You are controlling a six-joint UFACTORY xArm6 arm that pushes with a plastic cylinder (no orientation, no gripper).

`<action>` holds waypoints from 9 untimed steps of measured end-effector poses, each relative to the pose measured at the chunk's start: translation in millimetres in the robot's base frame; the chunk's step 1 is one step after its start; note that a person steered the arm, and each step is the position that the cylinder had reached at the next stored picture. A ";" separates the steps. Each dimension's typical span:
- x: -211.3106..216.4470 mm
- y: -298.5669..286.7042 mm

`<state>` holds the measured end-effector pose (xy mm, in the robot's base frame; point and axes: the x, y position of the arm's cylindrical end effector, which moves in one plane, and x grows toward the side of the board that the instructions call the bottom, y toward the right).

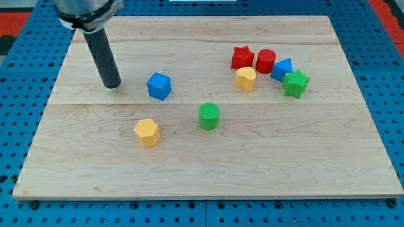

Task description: Place the blue cube horizontal left to the yellow heart

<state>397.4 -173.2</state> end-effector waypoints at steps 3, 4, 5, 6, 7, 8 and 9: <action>53.2 23.7; 41.8 32.1; 6.5 70.9; 4.7 142.5; 9.3 145.8; 10.9 166.4; 10.9 166.4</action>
<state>408.3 -6.8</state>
